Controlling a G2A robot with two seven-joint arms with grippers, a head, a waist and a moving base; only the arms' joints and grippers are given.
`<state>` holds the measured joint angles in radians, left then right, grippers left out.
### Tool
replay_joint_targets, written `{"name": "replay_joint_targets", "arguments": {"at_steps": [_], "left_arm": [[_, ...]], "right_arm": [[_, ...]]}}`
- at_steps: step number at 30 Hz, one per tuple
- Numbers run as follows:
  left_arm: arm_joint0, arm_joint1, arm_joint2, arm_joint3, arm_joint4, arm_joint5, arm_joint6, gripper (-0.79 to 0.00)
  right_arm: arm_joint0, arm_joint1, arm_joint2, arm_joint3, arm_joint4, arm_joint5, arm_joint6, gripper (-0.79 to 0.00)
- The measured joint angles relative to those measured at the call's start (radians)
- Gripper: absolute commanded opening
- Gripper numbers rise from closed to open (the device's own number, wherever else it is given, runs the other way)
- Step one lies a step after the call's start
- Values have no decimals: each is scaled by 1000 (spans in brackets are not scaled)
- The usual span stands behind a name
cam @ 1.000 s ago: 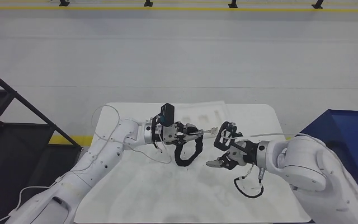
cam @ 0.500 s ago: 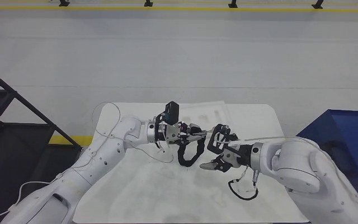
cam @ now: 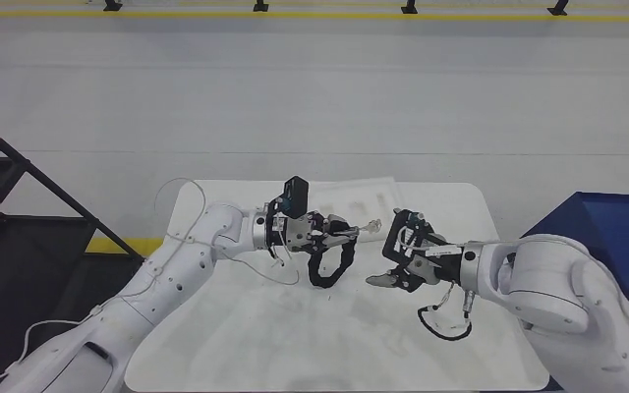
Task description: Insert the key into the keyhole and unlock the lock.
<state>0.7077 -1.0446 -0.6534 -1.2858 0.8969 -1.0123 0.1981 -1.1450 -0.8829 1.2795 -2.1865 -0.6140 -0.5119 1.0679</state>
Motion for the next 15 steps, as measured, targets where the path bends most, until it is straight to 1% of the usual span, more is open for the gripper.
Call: {"name": "replay_joint_targets", "arguments": {"at_steps": [13, 15], "left_arm": [[-5, 35, -4, -68, -39, 0, -58, -785], [-7, 39, -1, -73, -51, 0, -76, -785]], "right_arm": [[-5, 0, -2, 5, -2, 5, -6, 0], [-6, 2, -6, 16, -22, -21, -4, 0]]}}
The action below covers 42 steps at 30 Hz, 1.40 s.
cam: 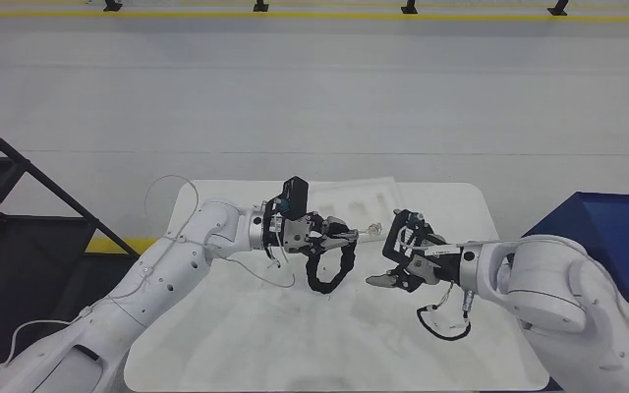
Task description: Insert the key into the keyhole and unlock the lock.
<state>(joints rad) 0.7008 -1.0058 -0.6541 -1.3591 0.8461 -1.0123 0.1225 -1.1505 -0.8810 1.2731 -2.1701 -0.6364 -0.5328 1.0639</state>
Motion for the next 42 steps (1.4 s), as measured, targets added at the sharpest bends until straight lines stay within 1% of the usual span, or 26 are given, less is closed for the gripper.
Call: {"name": "replay_joint_targets", "arguments": {"at_steps": [2, 5, 6, 8, 11, 12, 13, 14, 15, 16, 17, 18, 20, 22, 24, 25, 27, 30, 34, 37, 38, 42], "left_arm": [[-3, 2, 5, -3, -14, 0, -17, -785], [-11, 4, 17, -2, -40, 0, -46, -785], [-16, 4, 22, 1, -48, 0, -61, -785], [-22, 4, 31, 2, -66, 0, -82, -785], [-34, 2, 47, 6, -99, 0, -112, -785], [-39, 1, 52, 9, -110, 0, -121, -785], [-42, 1, 56, 10, -118, 0, -128, -785], [-45, 0, 59, 12, -126, 0, -134, -785], [-48, 0, 63, 14, -135, 0, -143, -785], [-51, -1, 66, 15, -141, 0, -149, -785], [-53, -1, 69, 16, -147, 0, -154, -785], [-56, -2, 73, 17, -156, 0, -161, -785], [-61, -3, 78, 17, -166, 0, -169, -785], [-65, -4, 84, 18, -174, 0, -176, -785], [-68, -4, 88, 18, -183, 0, -181, -785], [-69, -4, 90, 18, -186, 0, -182, -785], [-72, -5, 94, 18, -190, 0, -186, -785], [-74, -5, 98, 19, -197, 0, -187, -785], [-75, -4, 103, 21, -202, 0, -185, -785], [-75, -3, 105, 23, -202, 0, -180, -785], [-75, -3, 106, 23, -202, 0, -179, -785], [-75, -2, 110, 23, -200, 0, -174, -785]], "right_arm": [[14, 3, -5, 8, -22, -53, 11, 0], [44, 7, -9, 43, -45, -174, -13, 0], [57, 8, -12, 59, -57, -230, -32, 0], [77, 12, -25, 73, -107, -309, -87, 0], [106, 23, -59, 85, -254, -437, -214, 0], [115, 24, -59, 86, -301, -471, -255, 0], [117, 25, -57, 82, -334, -481, -278, 0], [117, 26, -55, 76, -366, -483, -300, 0], [113, 27, -52, 68, -408, -482, -327, -31], [109, 28, -50, 63, -439, -480, -344, -148], [104, 29, -49, 59, -470, -480, -360, -394], [96, 30, -47, 53, -508, -479, -379, -422], [83, 31, -47, 46, -559, -475, -405, -456], [70, 31, -49, 41, -610, -464, -434, -514], [58, 31, -53, 35, -661, -446, -457, -548], [53, 31, -55, 33, -680, -439, -467, -563], [44, 31, -62, 30, -719, -427, -491, -566], [37, 30, -72, 29, -757, -417, -516, -616], [33, 29, -79, 32, -774, -414, -546, -690], [25, 28, -77, 38, -764, -397, -566, -773], [22, 28, -75, 40, -757, -390, -573, -785], [8, 29, -56, 42, -719, -371, -599, -785]]}}
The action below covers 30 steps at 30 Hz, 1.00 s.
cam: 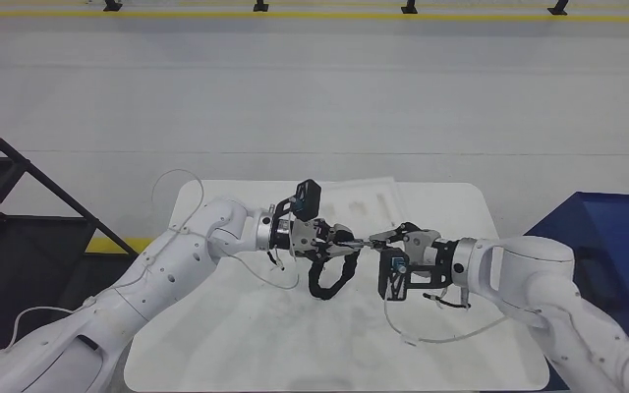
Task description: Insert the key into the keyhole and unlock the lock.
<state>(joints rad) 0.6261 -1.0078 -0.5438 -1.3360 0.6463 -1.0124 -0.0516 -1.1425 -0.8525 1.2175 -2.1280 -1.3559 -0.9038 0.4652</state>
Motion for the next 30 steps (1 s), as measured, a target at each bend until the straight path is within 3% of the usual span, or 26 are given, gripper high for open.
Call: {"name": "replay_joint_targets", "arguments": {"at_steps": [5, 18, 30], "left_arm": [[-1, 1, 4, -4, 8, 0, 10, -785], [-5, -5, 23, -5, 56, 0, 62, -785], [-14, -19, 35, 12, 126, 0, 117, -785]], "right_arm": [[-21, 1, 25, 13, 78, 29, -2, -785], [-75, 8, 85, 38, 518, 140, 168, -785], [-105, 17, 96, 75, 803, 233, 288, -785]]}}
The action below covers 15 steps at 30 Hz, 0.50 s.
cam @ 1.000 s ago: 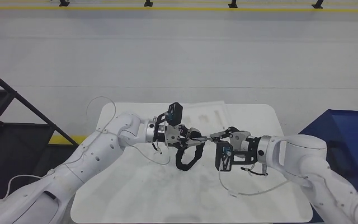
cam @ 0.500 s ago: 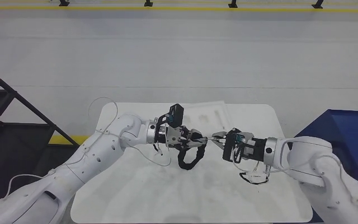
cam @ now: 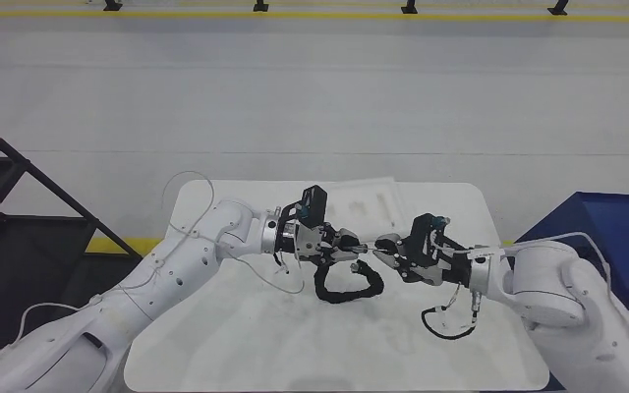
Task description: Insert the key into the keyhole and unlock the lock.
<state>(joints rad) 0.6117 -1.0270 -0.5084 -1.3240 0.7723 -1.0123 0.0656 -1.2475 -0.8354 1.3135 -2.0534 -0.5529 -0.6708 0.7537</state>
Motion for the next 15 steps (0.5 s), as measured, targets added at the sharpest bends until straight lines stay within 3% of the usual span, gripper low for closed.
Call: {"name": "replay_joint_targets", "arguments": {"at_steps": [4, 6, 7, 15], "left_arm": [[3, -7, -1, 6, 36, 0, 21, -785], [4, -11, -1, 13, 51, 0, 28, -785], [5, -13, -1, 16, 56, 0, 31, -785], [5, -30, -6, 56, 99, 1, 31, -785]], "right_arm": [[-2, 3, 9, 4, 49, 10, 26, -754], [-2, 5, 12, 4, 57, 10, 37, -102], [-2, 5, 14, 5, 59, 10, 43, 0], [-3, 13, 31, -9, 68, 4, 88, 0]]}}
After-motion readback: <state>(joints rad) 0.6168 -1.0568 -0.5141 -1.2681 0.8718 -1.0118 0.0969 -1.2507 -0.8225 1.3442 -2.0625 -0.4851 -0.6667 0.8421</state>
